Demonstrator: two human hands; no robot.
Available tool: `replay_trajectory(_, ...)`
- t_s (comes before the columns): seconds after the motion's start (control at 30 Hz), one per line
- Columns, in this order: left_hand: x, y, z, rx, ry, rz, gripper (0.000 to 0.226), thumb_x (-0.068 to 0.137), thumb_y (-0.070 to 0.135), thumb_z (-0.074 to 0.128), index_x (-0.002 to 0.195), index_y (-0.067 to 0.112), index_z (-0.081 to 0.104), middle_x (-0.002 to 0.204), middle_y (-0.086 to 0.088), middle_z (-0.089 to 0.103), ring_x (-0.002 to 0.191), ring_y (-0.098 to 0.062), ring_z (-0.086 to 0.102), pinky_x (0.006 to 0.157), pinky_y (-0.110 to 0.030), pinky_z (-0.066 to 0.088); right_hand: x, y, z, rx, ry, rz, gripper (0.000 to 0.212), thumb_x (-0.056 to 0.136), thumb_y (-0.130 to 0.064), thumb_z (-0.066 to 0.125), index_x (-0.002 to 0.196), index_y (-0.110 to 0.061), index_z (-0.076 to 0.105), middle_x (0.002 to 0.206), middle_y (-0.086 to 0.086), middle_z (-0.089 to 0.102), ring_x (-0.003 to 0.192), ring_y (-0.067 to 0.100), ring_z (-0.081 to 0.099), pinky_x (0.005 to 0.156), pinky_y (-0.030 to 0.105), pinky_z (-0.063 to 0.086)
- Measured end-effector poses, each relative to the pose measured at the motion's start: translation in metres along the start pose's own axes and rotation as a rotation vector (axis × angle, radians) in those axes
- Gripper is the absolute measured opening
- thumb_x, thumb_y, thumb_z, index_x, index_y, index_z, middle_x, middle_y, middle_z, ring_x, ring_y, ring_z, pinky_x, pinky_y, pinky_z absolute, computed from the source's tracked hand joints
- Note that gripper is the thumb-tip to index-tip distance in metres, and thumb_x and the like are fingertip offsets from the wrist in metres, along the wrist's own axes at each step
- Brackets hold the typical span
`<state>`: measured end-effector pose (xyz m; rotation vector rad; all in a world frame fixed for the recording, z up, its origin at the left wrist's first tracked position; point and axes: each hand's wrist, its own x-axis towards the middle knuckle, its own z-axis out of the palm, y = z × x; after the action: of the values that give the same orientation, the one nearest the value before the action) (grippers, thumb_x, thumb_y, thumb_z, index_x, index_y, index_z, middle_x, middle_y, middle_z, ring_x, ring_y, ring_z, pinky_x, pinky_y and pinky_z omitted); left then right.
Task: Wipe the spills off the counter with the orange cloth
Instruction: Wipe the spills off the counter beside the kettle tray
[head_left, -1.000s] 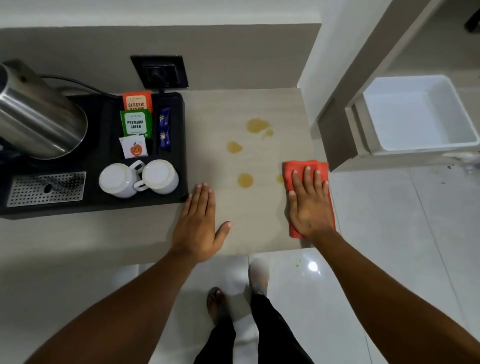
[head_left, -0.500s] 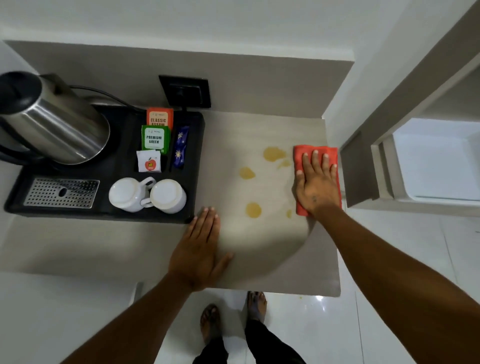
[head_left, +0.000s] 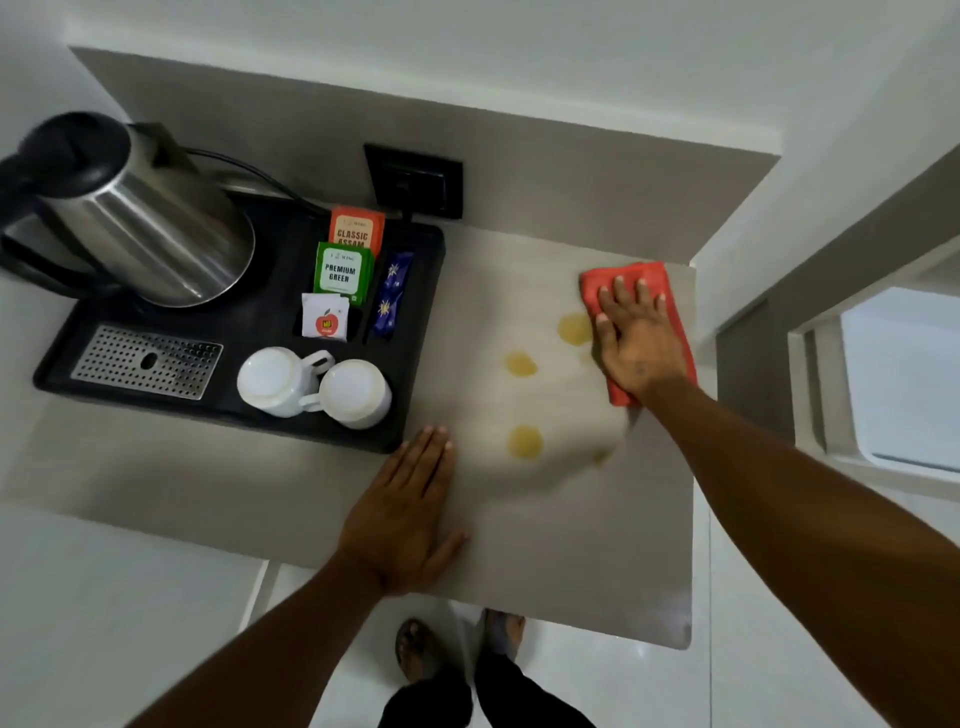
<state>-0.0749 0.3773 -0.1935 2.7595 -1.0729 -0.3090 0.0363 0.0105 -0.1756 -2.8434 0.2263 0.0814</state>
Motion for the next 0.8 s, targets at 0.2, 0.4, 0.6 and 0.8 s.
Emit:
replay_trajectory(0.2, 0.006, -0.002, 0.001, -0.027, 0.031, -0.008, 0.091, 0.096, 0.062, 0.04, 0.16, 0.002, 0.014, 0.169, -0.018, 0.014, 0.158, -0.029, 0.004, 0.127, -0.043, 0.008, 0.007, 0.03, -0.008, 0.009, 0.046, -0.106, 0.054, 0.098, -0.037, 0.033, 0.148, -0.02, 0.04, 0.159, 0.013, 0.029, 0.148, 0.039, 0.017, 0.12, 0.054, 0.012)
replay_trajectory(0.4, 0.002, 0.0, -0.003, -0.059, -0.006, -0.02, 0.093, 0.096, 0.062, 0.041, 0.161, 0.004, 0.008, 0.17, -0.016, 0.008, 0.158, -0.026, -0.004, 0.127, -0.041, 0.004, 0.033, -0.008, 0.003, 0.0, -0.032, -0.287, 0.051, 0.1, -0.029, 0.036, 0.149, -0.014, 0.039, 0.158, 0.014, 0.03, 0.148, 0.039, 0.017, 0.121, 0.052, 0.008)
replay_trajectory(0.6, 0.004, 0.001, -0.002, -0.069, 0.016, -0.025, 0.093, 0.095, 0.06, 0.045, 0.16, 0.003, 0.013, 0.17, -0.017, 0.011, 0.158, -0.026, -0.001, 0.127, -0.042, 0.006, 0.031, 0.007, -0.002, 0.045, -0.016, -0.386, 0.051, 0.099, -0.034, 0.037, 0.147, -0.017, 0.043, 0.157, 0.009, 0.032, 0.148, 0.035, 0.02, 0.121, 0.052, 0.012)
replay_trajectory(0.8, 0.002, 0.001, -0.004, -0.08, -0.005, -0.021, 0.093, 0.095, 0.062, 0.044, 0.16, 0.004, 0.01, 0.17, -0.016, 0.007, 0.158, -0.026, -0.004, 0.128, -0.043, 0.007, 0.039, -0.039, 0.011, 0.002, -0.051, -0.478, 0.048, 0.1, -0.031, 0.04, 0.145, -0.016, 0.046, 0.156, 0.013, 0.034, 0.148, 0.037, 0.017, 0.121, 0.054, 0.01)
